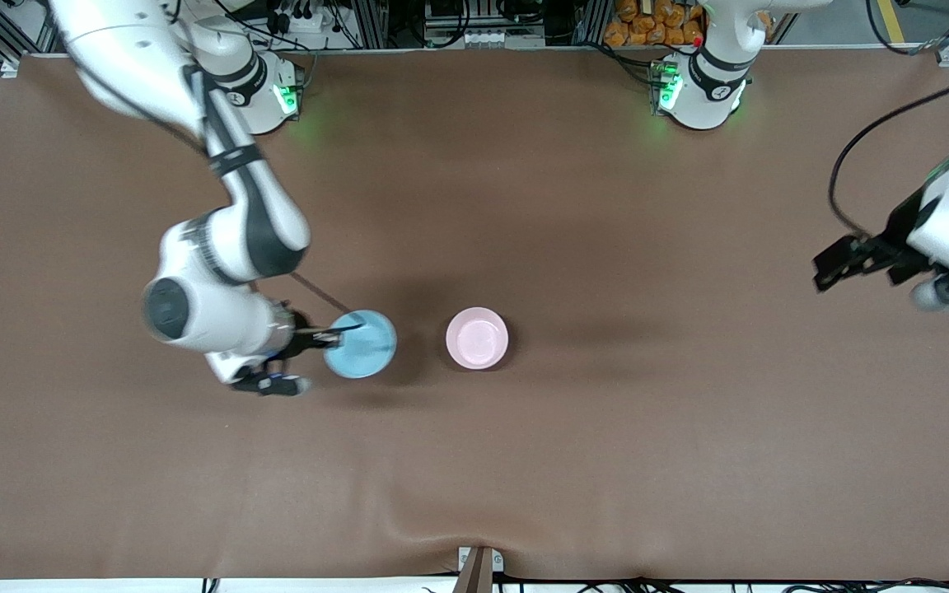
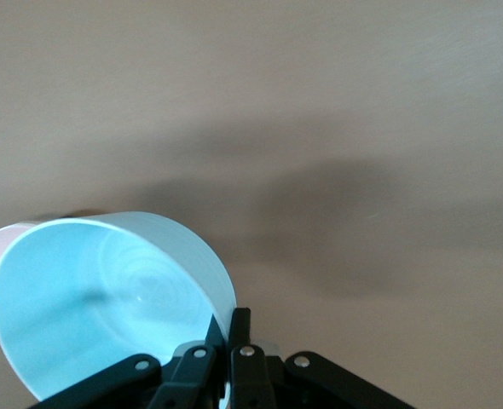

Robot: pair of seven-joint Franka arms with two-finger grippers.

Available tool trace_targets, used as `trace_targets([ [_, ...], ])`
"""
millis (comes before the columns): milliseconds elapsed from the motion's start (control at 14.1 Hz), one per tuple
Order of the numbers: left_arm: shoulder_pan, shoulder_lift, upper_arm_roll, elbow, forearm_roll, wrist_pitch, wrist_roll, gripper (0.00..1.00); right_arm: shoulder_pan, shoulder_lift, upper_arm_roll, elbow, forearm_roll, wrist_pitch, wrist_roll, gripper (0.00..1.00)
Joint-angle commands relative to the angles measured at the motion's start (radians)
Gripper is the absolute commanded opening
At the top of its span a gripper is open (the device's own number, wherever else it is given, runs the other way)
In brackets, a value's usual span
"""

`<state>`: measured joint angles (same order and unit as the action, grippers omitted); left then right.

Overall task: Stack pink and blue bowls on white bowl
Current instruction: 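Carry the blue bowl with the right gripper over the pink bowl, then lower the blue bowl into the pink bowl with the right gripper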

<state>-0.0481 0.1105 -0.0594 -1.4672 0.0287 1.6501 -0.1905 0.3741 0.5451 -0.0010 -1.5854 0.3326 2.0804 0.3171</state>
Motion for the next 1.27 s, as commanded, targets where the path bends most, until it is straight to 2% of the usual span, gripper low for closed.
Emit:
trace_targets([
  [0, 0.007, -0.080, 0.001, -0.016, -0.016, -0.081, 0.022, 1.00, 0.050, 0.024, -0.010, 0.042, 0.049, -0.009, 0.074, 0.00],
  [212, 0.017, -0.118, 0.029, -0.018, -0.006, -0.113, 0.086, 1.00, 0.104, 0.055, -0.011, 0.042, 0.126, 0.035, 0.079, 0.00],
  [425, 0.017, -0.112, 0.056, -0.016, -0.015, -0.125, 0.108, 1.00, 0.166, 0.088, -0.011, 0.035, 0.129, 0.090, 0.082, 0.00],
  [566, 0.017, -0.107, 0.056, -0.016, -0.007, -0.118, 0.108, 1.00, 0.173, 0.102, -0.011, 0.035, 0.129, 0.156, 0.091, 0.00],
  [920, 0.022, -0.104, 0.059, -0.021, -0.016, -0.096, 0.109, 1.00, 0.196, 0.125, -0.011, 0.041, 0.132, 0.210, 0.123, 0.00],
  [1062, 0.024, -0.097, 0.105, -0.021, -0.018, -0.089, 0.170, 1.00, 0.209, 0.142, -0.011, 0.044, 0.132, 0.217, 0.160, 0.00],
  [1204, 0.025, -0.095, 0.113, -0.027, -0.052, -0.092, 0.163, 1.00, 0.215, 0.144, -0.011, 0.042, 0.137, 0.256, 0.172, 0.00],
])
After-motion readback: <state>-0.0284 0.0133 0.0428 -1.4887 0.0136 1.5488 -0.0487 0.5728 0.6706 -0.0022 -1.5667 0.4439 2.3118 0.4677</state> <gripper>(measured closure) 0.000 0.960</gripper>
